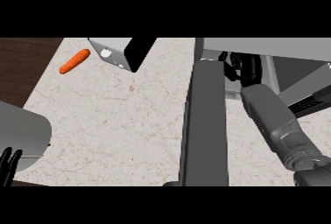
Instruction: Pick up the milk, place it into the microwave and close the microwave
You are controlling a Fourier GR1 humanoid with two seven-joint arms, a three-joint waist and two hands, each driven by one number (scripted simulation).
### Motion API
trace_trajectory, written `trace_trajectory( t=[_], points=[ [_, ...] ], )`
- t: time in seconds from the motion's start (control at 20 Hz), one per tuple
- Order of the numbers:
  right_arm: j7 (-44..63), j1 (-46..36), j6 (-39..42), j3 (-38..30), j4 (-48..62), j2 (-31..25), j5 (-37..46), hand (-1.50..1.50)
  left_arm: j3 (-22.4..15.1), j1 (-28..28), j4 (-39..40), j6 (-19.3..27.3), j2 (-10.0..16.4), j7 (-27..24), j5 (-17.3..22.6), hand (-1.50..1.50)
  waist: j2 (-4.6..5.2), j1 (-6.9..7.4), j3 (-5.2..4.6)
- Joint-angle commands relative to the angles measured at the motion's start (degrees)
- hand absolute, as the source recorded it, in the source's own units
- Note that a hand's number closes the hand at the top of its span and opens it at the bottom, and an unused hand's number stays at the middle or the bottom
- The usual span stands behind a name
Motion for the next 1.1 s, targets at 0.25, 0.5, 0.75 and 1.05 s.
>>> trace_trajectory(
  t=[0.25, 0.5, 0.75, 1.05],
  points=[
    [0.85, 1.02, -3.53, 0.3, 2.25, -1.98, 1.09, 1.5, -0.37, -2.61, 1.42, 0.36, 0.43, 1.83, 0.28, -1.5, 0.55, 0.85, 0.08],
    [0.49, 1.28, -3.12, 1.98, 2.66, -2.52, 2.96, -1.5, 0.1, -3.77, 2.93, 0.01, 1.05, 1.31, 0.17, -1.5, 1.01, 1.78, 0.1],
    [1.87, 0.01, -4.88, 2.53, 2.67, -0.77, 3.68, -1.5, -0.81, -5.5, 4.89, 0.71, 0.4, 1.43, -0.89, -1.5, 0.77, 1.54, 0.07],
    [1.87, -0.39, -7.37, 3.25, 2.3, 0.86, 4.7, -1.5, -0.65, -6.96, 6.42, 0.79, 0.56, 0.28, -1.73, -1.5, 0.63, 1.86, 0.01]
  ],
)
